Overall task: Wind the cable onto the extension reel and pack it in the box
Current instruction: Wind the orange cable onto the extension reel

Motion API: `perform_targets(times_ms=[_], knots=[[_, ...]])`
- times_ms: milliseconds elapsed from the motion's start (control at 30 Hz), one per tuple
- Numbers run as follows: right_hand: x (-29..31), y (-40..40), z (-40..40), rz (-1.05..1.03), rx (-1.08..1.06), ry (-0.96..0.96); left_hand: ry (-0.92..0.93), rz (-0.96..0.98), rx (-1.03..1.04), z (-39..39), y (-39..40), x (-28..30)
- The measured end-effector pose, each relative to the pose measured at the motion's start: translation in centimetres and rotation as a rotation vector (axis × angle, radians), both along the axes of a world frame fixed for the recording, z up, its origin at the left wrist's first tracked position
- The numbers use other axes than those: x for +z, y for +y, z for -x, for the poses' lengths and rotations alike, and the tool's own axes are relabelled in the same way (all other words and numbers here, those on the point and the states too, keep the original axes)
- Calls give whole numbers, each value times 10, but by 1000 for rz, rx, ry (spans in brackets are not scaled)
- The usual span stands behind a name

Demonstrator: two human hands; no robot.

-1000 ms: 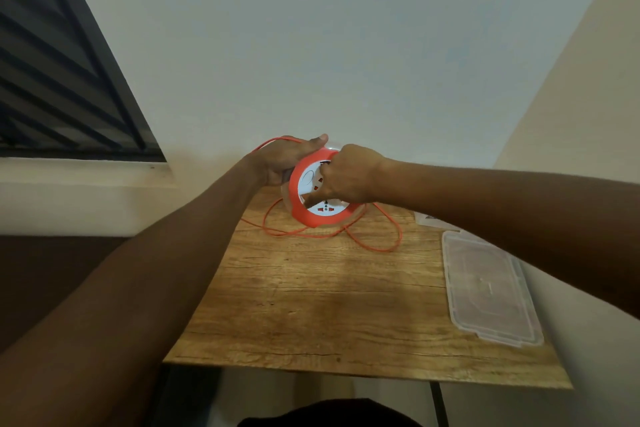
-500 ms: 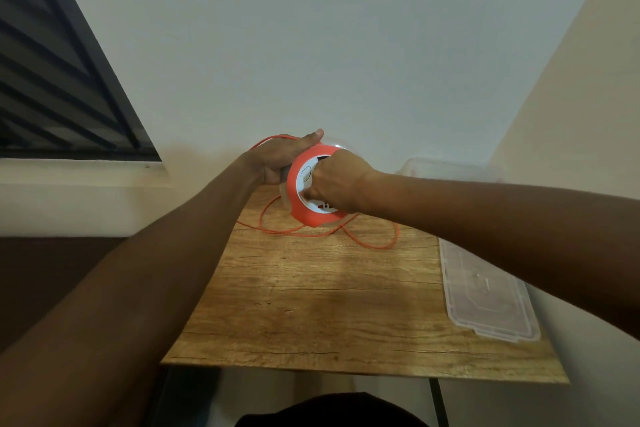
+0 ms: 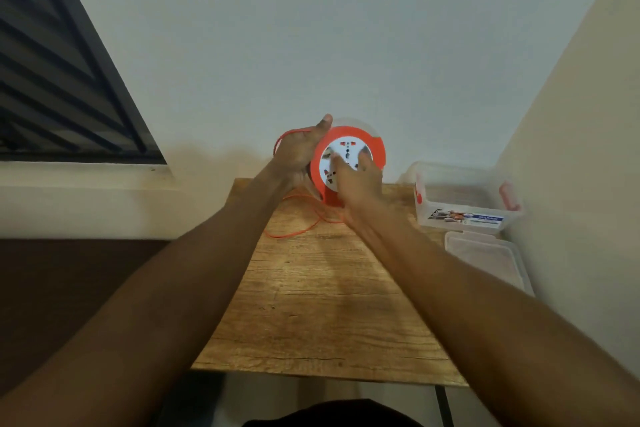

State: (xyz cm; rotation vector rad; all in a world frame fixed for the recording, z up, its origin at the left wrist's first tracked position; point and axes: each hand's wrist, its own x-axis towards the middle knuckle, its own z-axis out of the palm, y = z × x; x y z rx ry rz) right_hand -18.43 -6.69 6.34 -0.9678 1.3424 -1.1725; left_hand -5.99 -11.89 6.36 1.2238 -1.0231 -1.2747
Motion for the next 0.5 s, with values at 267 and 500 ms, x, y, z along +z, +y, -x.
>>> perform_targets(times_ms=[267, 500], knots=[[13, 23, -12, -157, 104, -236, 30, -122, 21, -8, -4, -11], [36, -3, 42, 817, 657, 1512, -125, -192, -175, -43, -5, 1]])
